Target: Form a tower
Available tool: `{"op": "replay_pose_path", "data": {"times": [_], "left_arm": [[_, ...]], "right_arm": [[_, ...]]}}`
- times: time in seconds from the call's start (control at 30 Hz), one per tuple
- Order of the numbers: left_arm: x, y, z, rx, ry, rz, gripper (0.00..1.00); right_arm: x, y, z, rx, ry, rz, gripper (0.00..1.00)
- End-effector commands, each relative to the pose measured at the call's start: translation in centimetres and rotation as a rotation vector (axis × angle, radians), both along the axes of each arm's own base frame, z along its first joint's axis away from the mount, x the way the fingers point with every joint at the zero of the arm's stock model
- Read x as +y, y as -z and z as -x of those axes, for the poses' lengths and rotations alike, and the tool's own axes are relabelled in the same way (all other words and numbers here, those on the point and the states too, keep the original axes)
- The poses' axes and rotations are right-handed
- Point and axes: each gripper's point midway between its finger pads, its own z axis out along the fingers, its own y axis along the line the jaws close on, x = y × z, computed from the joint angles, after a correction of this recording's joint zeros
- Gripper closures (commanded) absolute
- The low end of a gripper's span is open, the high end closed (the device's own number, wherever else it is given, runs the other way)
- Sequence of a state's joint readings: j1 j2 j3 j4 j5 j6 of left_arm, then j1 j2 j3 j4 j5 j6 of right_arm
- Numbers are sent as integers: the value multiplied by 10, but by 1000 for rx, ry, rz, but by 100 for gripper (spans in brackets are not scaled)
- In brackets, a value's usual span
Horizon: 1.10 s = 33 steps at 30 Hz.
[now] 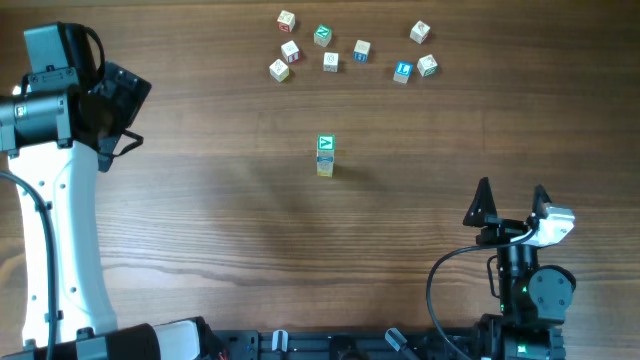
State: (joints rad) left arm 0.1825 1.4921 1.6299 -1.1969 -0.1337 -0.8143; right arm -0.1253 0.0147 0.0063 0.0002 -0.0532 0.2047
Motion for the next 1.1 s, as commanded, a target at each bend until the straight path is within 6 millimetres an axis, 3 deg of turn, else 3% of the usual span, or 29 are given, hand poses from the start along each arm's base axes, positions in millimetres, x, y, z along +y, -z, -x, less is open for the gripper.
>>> {"op": "replay_pose_path", "data": {"times": [0.0,0.27,0.3,0.37,0.47,0.53,0.6,0.7,0.83,0.9,1.07], "left_arm": [[3,-7,1,-21,-12,-7,0],[2,-4,1,-13,-10,1,0],[1,-1,9,19,-5,3,0],[-7,-11,1,-43,19,-17,0],[-55,-50,-46,-366,298,-193,0],[-86,-51,-44,-503,461,-297,0],[-96,-24,-20,-548,483,-288,0],[-90,46,37,-613,483,-278,0],[-84,103,80,-714,477,-272,0],[-76,118,89,-745,451,-299,0],[-64,116,95,-750,497,-476,0]], "right_arm": [[2,-2,0,-12,-11,-5,0],[2,-2,0,-11,-11,-4,0],[2,-2,0,-11,-11,-5,0],[2,-2,0,-12,-11,-5,0],[2,-2,0,-11,-11,-5,0],[2,-2,0,-12,-11,-5,0],[2,-2,0,-12,-11,-5,0],[2,-2,0,-12,-11,-5,0],[2,-2,0,-12,-11,-5,0],[2,-2,0,-11,-11,-5,0],[2,-2,0,-12,-11,-5,0]]}}
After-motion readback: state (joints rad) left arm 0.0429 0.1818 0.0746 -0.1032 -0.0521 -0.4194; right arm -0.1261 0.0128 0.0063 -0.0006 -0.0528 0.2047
